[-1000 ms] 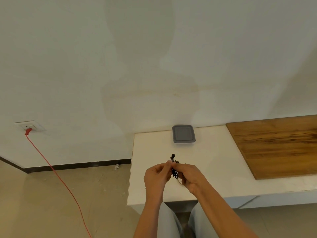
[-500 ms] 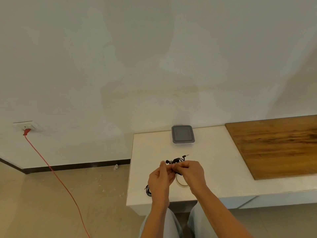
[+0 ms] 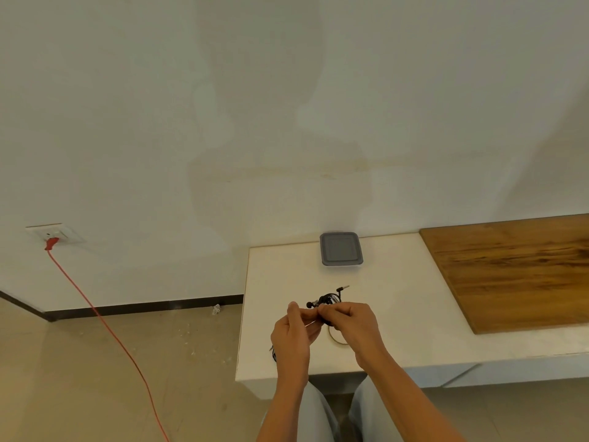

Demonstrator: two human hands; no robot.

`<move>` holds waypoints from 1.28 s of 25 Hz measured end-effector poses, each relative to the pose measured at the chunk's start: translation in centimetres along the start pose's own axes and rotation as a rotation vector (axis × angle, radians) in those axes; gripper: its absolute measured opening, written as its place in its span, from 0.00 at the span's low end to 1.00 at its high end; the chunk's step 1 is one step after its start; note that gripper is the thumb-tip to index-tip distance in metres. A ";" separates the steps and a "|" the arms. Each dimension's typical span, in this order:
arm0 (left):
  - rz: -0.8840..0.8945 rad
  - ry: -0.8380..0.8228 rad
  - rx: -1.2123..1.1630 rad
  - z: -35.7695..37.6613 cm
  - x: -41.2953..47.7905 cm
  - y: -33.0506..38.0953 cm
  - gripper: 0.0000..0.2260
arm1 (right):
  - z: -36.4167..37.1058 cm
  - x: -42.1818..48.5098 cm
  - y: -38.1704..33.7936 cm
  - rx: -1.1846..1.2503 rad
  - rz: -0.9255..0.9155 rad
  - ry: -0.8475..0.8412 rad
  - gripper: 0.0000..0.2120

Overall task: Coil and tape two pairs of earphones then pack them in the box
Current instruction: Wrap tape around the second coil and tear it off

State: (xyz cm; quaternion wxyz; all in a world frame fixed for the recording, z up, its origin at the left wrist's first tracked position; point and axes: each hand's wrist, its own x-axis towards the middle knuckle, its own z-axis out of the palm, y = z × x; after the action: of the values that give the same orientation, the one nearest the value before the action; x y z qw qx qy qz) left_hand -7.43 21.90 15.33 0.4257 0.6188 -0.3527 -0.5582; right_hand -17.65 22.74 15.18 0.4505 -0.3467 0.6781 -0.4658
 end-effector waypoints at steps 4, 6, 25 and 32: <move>0.029 0.000 0.075 -0.2 0.8 -0.3 0.09 | -0.3 0.2 -0.3 0.107 0.134 -0.085 0.04; -0.039 0.014 0.075 -0.2 1.3 -0.2 0.06 | -0.1 0.3 -0.2 0.018 0.130 -0.093 0.07; -0.396 -0.090 -0.205 -2.5 3.9 -1.2 0.04 | 0.9 2.5 2.6 0.396 0.463 -0.028 0.23; -0.235 -0.098 0.067 -4.7 6.4 -3.7 0.07 | 2.6 4.0 3.6 0.067 0.366 -0.169 0.12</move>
State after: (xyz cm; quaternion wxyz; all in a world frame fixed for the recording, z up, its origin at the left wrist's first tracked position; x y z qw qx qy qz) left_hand -2.10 18.10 9.47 0.3187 0.6418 -0.3167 -0.6214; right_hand -16.84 19.56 10.25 0.5942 -0.2402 0.6738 -0.3676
